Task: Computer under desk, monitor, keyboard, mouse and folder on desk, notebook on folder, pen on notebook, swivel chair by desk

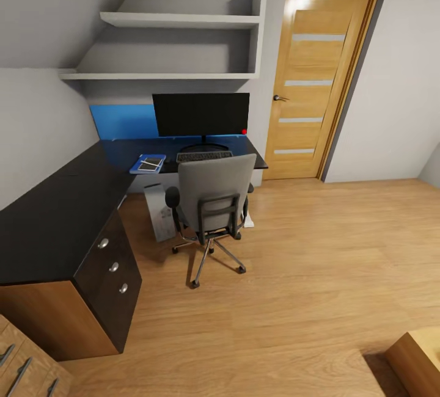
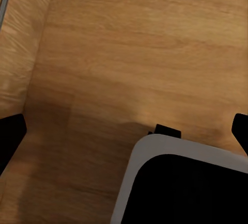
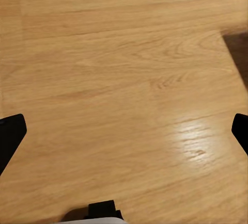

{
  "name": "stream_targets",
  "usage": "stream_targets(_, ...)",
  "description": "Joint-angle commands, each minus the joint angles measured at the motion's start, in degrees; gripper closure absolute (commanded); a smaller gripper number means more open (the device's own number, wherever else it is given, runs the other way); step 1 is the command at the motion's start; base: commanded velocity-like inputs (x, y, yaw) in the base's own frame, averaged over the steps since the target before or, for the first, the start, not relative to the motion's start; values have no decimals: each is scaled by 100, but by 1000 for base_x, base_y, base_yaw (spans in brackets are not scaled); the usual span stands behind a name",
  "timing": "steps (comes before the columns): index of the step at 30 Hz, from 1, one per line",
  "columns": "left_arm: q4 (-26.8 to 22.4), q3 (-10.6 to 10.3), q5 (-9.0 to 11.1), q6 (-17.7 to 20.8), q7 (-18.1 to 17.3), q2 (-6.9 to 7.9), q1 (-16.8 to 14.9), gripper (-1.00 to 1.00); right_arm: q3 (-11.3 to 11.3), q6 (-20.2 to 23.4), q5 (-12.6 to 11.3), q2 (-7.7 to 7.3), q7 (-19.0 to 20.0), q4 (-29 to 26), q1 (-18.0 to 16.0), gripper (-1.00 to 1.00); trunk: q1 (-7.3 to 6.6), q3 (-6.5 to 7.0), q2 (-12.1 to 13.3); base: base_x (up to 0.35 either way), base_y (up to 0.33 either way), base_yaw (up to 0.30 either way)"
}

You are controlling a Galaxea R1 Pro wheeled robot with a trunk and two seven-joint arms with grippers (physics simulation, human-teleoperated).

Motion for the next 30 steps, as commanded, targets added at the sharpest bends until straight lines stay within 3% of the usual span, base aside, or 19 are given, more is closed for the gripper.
stream_targets(1,-3,-48,13,5,41,-2,-1,-100,50,-1,1,-2,-53,-7,-1,-100,0,-5,-3,0,0,0)
stream_targets(30,-6,-50,1,116,20,-24,-1,-100,48,-1,1,-2,-52,-7,-1,-100,0,-5,-3,0,0,0)
